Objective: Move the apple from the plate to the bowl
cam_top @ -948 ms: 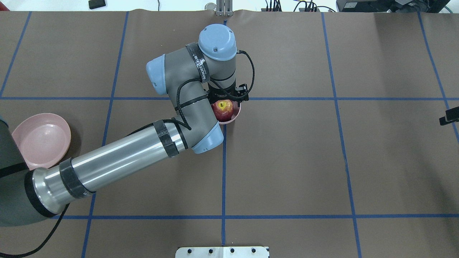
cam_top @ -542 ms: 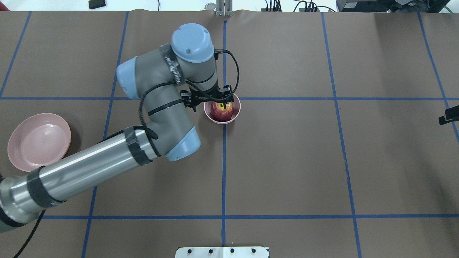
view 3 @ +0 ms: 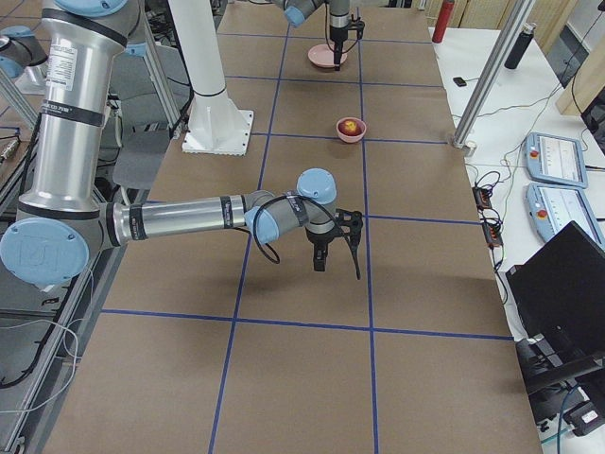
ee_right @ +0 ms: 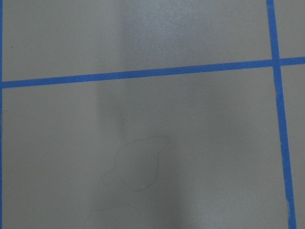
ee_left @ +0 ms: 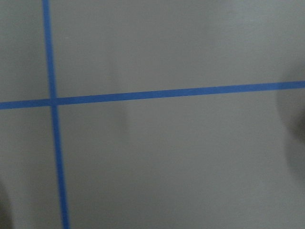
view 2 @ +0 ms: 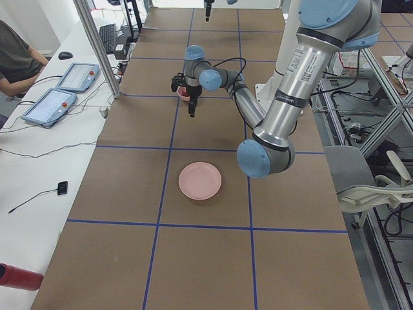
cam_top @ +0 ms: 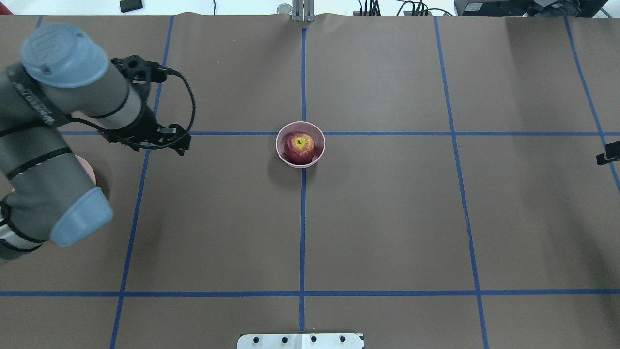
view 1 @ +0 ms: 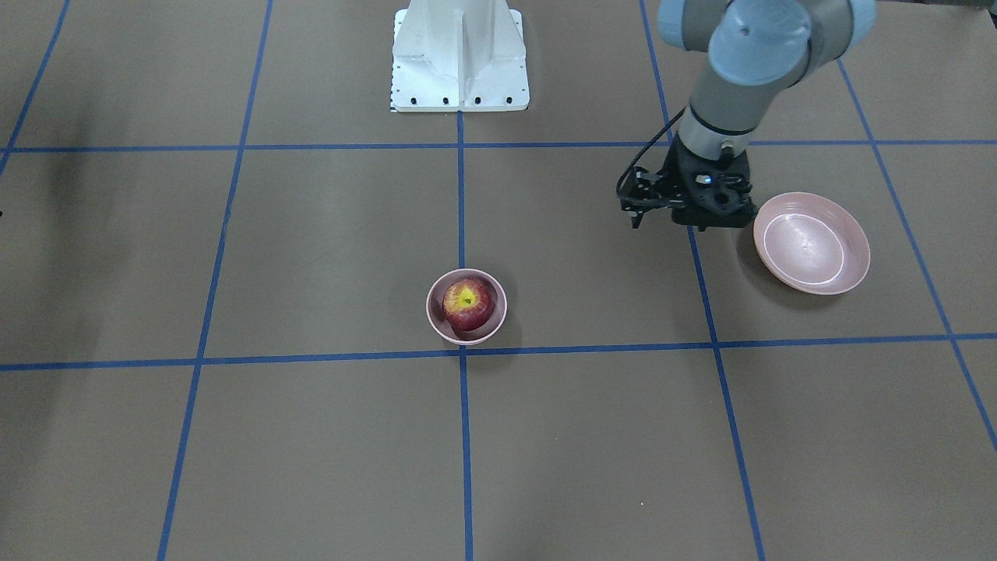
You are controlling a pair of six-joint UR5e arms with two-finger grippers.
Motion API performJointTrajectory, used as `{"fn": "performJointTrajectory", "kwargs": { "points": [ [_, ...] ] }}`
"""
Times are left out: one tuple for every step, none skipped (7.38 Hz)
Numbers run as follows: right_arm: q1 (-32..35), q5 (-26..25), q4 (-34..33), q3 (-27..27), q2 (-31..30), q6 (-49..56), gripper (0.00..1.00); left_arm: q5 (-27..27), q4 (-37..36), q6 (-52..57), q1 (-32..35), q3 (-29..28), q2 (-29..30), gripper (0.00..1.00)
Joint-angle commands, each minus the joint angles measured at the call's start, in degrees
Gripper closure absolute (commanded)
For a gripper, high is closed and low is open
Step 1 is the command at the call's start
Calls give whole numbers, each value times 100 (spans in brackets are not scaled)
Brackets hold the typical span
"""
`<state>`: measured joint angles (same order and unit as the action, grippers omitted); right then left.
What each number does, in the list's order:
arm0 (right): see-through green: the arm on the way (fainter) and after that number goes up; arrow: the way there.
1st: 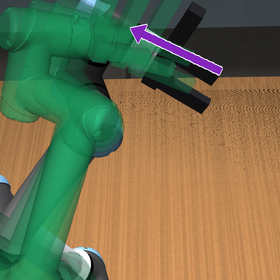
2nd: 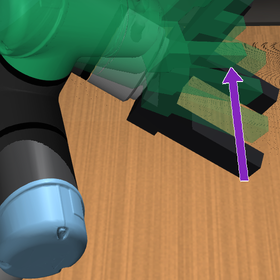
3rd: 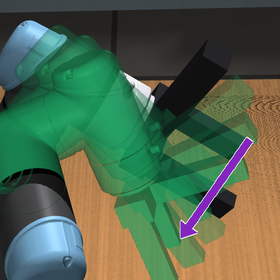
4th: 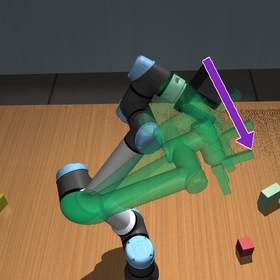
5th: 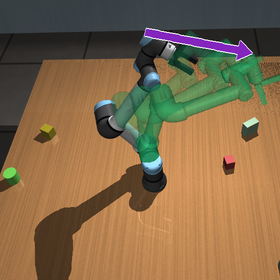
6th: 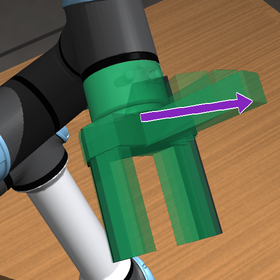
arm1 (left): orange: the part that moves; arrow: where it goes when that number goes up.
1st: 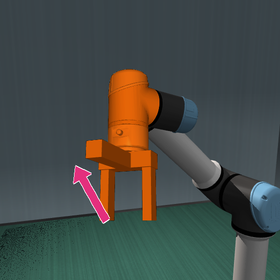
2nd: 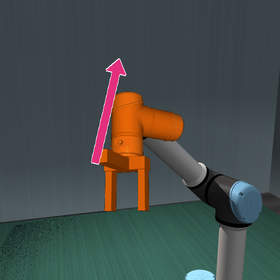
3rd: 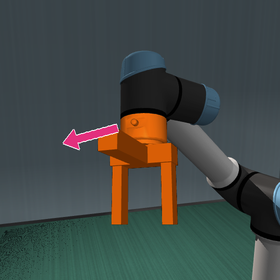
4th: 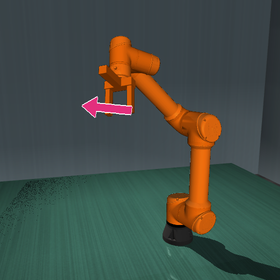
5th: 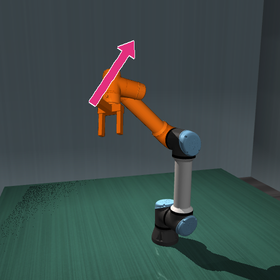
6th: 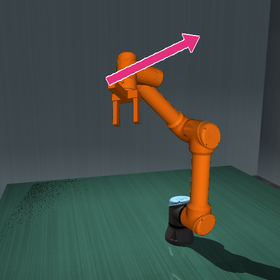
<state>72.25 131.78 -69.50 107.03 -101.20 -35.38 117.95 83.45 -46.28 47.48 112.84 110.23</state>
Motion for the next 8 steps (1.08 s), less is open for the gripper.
{"fn": "performJointTrajectory", "kwargs": {
  "points": [
    [244, 23, -2, -24, -40, 40, 0, 727, 101, 1945, 1187, 466, -1446, 2],
    [445, 67, -11, -93, -32, 301, 0, 982, 101, 3209, 1881, 345, -1956, 2],
    [595, 102, -11, -85, -49, 347, 0, 1307, 101, 3726, 2471, 39, -2022, 2],
    [675, 137, -63, -59, -6, 348, 0, 1440, 93, 3653, 2546, -94, -2049, 2],
    [737, 129, -64, -68, -14, 356, 0, 1442, 93, 3626, 2799, -131, -2067, 2],
    [764, 181, -72, -7, 12, 339, 0, 1433, 84, 3617, 3193, -18, -2276, 2],
    [833, 199, -99, 98, -31, 347, 0, 1442, 92, 3643, 3615, 349, -2661, 2],
    [825, 191, -107, 108, -84, 356, 0, 1433, 75, 3626, 3610, 318, -2656, 2]
  ]
}}
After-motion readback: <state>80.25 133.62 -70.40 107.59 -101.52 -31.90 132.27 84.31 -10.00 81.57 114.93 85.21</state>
